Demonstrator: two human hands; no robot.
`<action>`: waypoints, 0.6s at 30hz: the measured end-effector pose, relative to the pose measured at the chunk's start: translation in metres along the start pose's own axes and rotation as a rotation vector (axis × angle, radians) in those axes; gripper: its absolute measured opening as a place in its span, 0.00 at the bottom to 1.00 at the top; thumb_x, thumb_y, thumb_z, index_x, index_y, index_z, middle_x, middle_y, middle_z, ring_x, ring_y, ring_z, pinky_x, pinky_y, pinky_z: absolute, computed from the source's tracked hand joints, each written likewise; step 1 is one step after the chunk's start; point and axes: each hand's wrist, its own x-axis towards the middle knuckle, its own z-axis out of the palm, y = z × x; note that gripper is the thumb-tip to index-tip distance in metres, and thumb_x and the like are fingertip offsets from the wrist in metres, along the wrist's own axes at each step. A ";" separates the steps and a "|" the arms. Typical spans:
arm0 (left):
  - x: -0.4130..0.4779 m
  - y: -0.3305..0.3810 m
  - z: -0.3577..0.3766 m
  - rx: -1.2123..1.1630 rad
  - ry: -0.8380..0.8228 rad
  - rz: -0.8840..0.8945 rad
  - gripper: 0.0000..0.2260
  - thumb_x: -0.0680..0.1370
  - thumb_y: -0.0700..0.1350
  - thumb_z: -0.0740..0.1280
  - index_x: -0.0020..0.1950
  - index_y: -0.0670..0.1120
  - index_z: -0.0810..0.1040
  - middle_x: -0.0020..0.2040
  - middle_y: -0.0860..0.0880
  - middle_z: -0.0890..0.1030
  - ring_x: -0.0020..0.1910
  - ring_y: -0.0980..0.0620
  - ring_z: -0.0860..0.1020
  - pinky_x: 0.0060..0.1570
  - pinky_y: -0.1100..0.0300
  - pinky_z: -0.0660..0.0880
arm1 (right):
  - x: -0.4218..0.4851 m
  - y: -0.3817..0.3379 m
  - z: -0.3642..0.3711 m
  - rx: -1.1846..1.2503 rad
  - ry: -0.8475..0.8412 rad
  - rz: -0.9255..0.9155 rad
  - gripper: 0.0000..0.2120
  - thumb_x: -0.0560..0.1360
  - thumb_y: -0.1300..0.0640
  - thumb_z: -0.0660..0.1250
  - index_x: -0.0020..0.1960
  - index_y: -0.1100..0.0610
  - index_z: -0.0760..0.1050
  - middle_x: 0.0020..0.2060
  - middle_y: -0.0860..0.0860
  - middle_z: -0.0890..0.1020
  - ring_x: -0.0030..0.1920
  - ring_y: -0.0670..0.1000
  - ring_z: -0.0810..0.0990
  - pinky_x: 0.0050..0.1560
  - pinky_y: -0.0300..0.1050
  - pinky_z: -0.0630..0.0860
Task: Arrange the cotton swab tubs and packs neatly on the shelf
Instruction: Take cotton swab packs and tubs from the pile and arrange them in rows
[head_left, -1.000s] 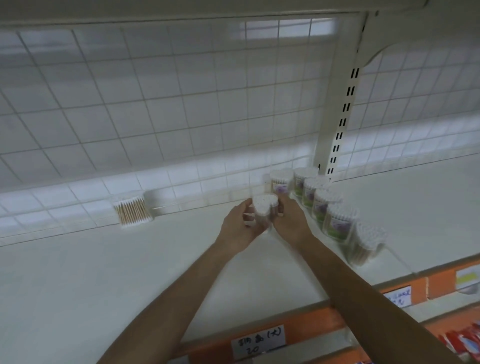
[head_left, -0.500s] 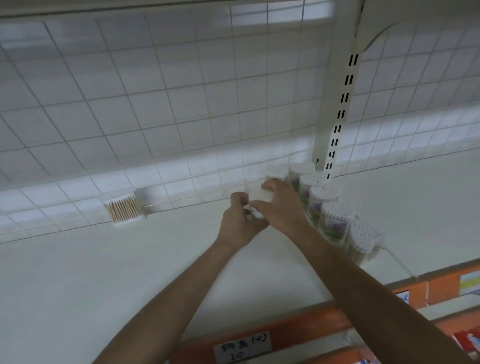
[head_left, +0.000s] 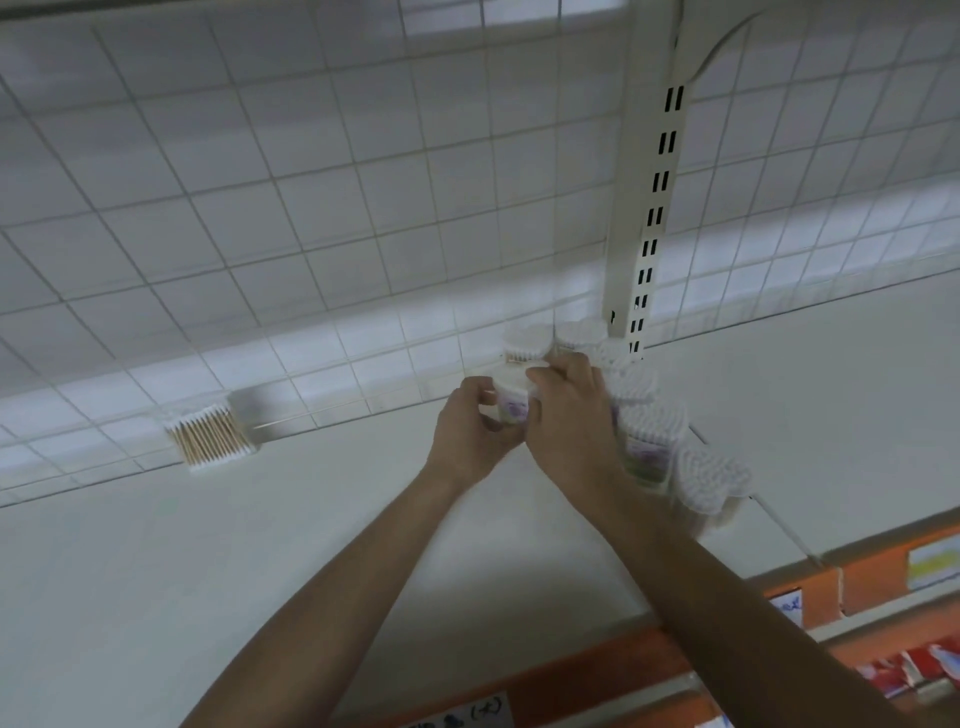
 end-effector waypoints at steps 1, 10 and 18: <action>0.000 0.001 0.004 0.017 0.021 0.008 0.21 0.67 0.47 0.75 0.55 0.49 0.71 0.50 0.53 0.79 0.35 0.57 0.79 0.44 0.55 0.78 | 0.000 0.001 0.001 0.003 -0.016 0.001 0.16 0.74 0.64 0.62 0.61 0.60 0.74 0.61 0.57 0.69 0.61 0.57 0.69 0.58 0.47 0.68; 0.010 0.006 0.022 0.094 0.058 0.094 0.21 0.69 0.44 0.73 0.58 0.46 0.69 0.51 0.51 0.79 0.37 0.51 0.80 0.47 0.47 0.78 | 0.001 0.005 0.000 0.031 -0.026 0.017 0.16 0.75 0.63 0.61 0.63 0.63 0.71 0.64 0.57 0.66 0.61 0.56 0.72 0.59 0.45 0.69; 0.015 0.008 0.028 0.100 0.053 0.094 0.22 0.70 0.44 0.73 0.60 0.47 0.70 0.52 0.52 0.79 0.37 0.52 0.80 0.46 0.47 0.78 | 0.003 0.012 0.003 0.072 -0.013 0.024 0.15 0.75 0.63 0.61 0.61 0.64 0.73 0.62 0.58 0.70 0.59 0.57 0.73 0.59 0.47 0.70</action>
